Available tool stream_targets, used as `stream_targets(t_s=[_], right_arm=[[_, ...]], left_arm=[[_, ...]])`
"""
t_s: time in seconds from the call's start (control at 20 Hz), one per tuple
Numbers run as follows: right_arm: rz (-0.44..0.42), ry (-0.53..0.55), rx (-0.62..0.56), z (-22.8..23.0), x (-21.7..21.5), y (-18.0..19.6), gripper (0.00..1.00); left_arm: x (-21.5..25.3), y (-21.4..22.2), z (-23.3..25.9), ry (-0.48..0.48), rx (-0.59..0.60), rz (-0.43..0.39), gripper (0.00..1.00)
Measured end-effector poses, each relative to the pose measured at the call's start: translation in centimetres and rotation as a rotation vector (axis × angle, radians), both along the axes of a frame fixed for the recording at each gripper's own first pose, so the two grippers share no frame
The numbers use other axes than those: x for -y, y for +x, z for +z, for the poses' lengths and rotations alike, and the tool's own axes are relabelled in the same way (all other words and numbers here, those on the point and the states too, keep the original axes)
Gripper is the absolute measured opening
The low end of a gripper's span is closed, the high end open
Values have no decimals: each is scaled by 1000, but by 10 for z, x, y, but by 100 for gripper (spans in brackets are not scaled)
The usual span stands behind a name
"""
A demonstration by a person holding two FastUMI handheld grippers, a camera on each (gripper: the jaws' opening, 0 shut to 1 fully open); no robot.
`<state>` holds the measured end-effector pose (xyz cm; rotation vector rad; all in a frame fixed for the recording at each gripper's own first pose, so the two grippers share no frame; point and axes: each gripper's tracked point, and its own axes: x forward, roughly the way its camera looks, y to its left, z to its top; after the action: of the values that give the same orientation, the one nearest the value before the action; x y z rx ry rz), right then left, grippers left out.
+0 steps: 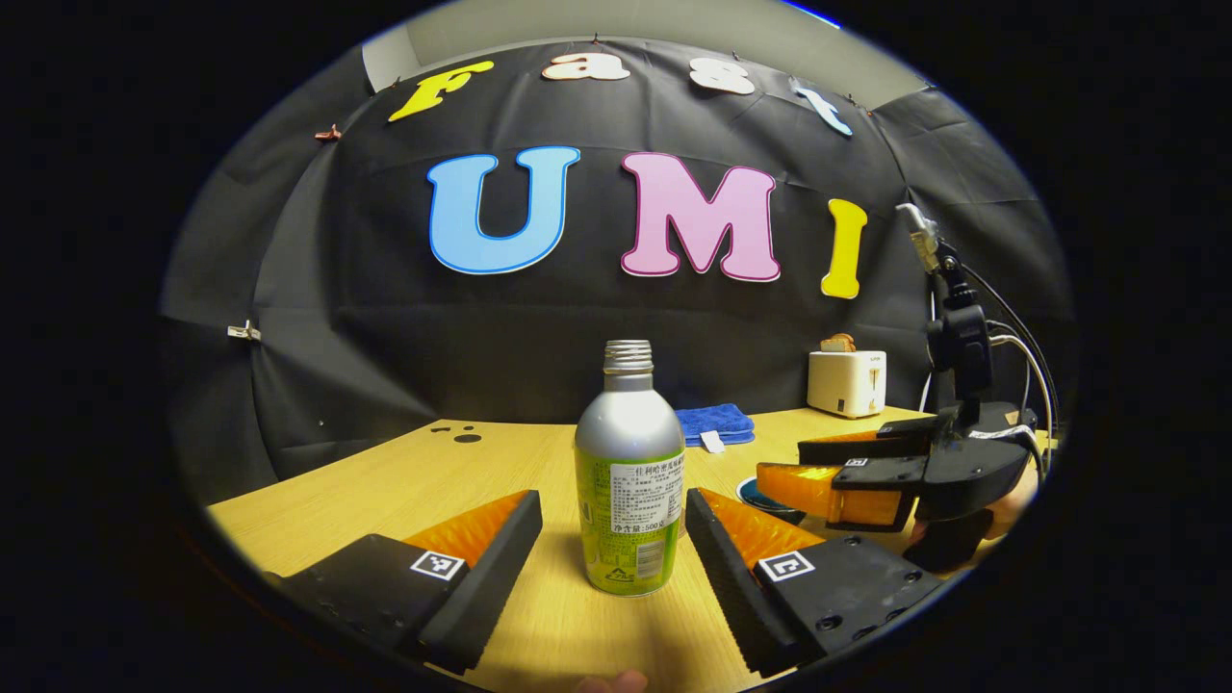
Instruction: Open the teacup lid with one hand, grasp the water bottle and pour water into the teacup with the other hand; after pouring, place the water bottle on the coaster and then close the teacup lid.
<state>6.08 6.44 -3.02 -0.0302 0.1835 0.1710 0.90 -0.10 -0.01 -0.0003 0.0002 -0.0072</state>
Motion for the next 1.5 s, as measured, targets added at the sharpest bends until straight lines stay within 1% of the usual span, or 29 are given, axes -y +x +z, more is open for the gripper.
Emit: stream_targets(t_s=[0.05, 0.15, 0.2, 0.25, 0.3, 0.35, 0.4, 0.45, 0.5, 0.55, 0.75, 0.95, 1.25, 1.5], right_arm=[[-2, -1, -9, -1, 0, 1, 73], [-2, -2, -31, -6, 0, 4, 70], [-3, -1, -36, -6, 1, 3, 60], [5, -1, -39, -9, -2, 4, 57], [3, -5, -39, -7, -2, 3, 56], [8, -9, -38, -7, -4, 3, 52], [5, -12, -37, -3, -4, 0, 52], [3, -20, -33, -6, -3, 4, 42], [-2, -23, -30, -6, -2, 3, 39], [-6, -25, -28, -6, -2, 3, 31], [-31, 27, 16, 2, 2, 0, 30], [-45, 19, 74, 11, 4, -8, 30], [-64, 39, 120, 19, 17, -38, 30], [-92, 41, 173, 27, 42, -63, 30]], left_arm=[[0, 0, 0, 0, 0, 0, 95], [0, -1, -1, 0, 0, 0, 95], [0, -1, 0, 0, 0, 0, 95], [0, -1, 0, 0, 0, 0, 95], [1, -1, 0, -1, 0, 0, 95], [0, -1, 1, -1, -1, 0, 95], [0, 0, 0, -1, 0, 0, 95], [0, -1, 0, -1, 0, 0, 95], [0, 0, 0, -1, -1, 0, 95], [0, -1, -1, -1, 0, -1, 95], [0, -1, 0, 0, -1, -1, 95], [1, 0, -1, 0, -1, -1, 95], [3, 6, 0, 0, 0, -18, 95], [9, 27, -1, 3, 1, -34, 95]])
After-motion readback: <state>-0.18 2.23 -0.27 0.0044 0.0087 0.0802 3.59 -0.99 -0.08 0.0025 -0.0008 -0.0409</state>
